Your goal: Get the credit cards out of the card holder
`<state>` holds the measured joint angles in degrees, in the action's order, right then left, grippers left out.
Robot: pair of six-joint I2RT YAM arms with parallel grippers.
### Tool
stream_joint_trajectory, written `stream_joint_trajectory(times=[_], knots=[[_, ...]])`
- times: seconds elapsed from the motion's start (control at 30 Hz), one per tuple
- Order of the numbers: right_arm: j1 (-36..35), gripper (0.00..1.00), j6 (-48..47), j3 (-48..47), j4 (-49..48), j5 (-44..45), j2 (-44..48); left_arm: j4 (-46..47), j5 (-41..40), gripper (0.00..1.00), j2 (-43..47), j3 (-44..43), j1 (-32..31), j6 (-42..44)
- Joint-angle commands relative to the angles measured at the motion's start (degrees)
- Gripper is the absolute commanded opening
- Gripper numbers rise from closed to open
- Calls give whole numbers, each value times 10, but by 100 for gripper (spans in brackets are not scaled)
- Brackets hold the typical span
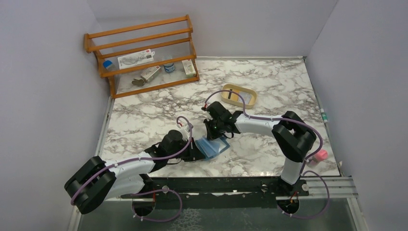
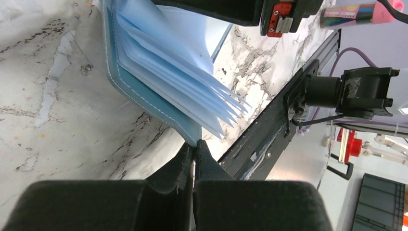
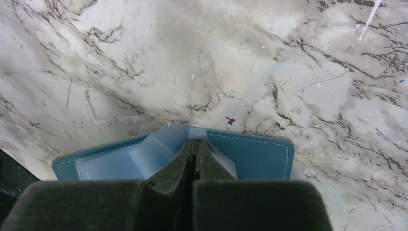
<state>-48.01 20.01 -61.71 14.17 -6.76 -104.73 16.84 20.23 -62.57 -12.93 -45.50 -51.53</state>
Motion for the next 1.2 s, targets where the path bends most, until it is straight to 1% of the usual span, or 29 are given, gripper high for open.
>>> stream_joint_trajectory(times=[0.0, 0.07, 0.13, 0.17, 0.27, 0.33, 0.43, 0.53, 0.67, 0.77, 0.83, 0.93, 1.17], knots=[[17, 6, -37, 19, 1, 90, -36, 15, 12, 0, 4, 7, -5, -6], [19, 23, -42, 11, 12, 98, -16, 13, 4, 0, 3, 4, -5, -5], [22, 47, -44, 5, 20, 112, 17, -5, -10, 0, 4, -5, -5, 2], [23, 53, -44, 1, 25, 120, 37, -22, -19, 0, 5, -13, -5, 8], [25, 60, -49, -18, 55, 139, 85, -62, -42, 0, 4, -41, -4, 31], [25, 60, -47, -29, 86, 142, 112, -85, -53, 0, 1, -59, -3, 45], [23, 60, -40, -28, 104, 116, 159, -112, -62, 0, -12, -86, -2, 63], [-2, 60, -27, -19, 114, 105, 206, -124, -64, 0, -28, -105, -1, 71], [-54, 54, -14, -5, 125, 98, 238, -137, -66, 0, -53, -134, 0, 82], [-66, 44, 13, 28, 108, 86, 248, -156, -70, 0, -78, -165, 1, 101], [-66, 42, 36, 52, 92, 91, 251, -164, -72, 0, -91, -177, 1, 109], [-65, 42, 55, 80, 66, 75, 252, -163, -70, 0, -100, -174, 1, 111], [-60, 43, 82, 130, -24, 23, 239, -148, -66, 0, -100, -133, 2, 96]])
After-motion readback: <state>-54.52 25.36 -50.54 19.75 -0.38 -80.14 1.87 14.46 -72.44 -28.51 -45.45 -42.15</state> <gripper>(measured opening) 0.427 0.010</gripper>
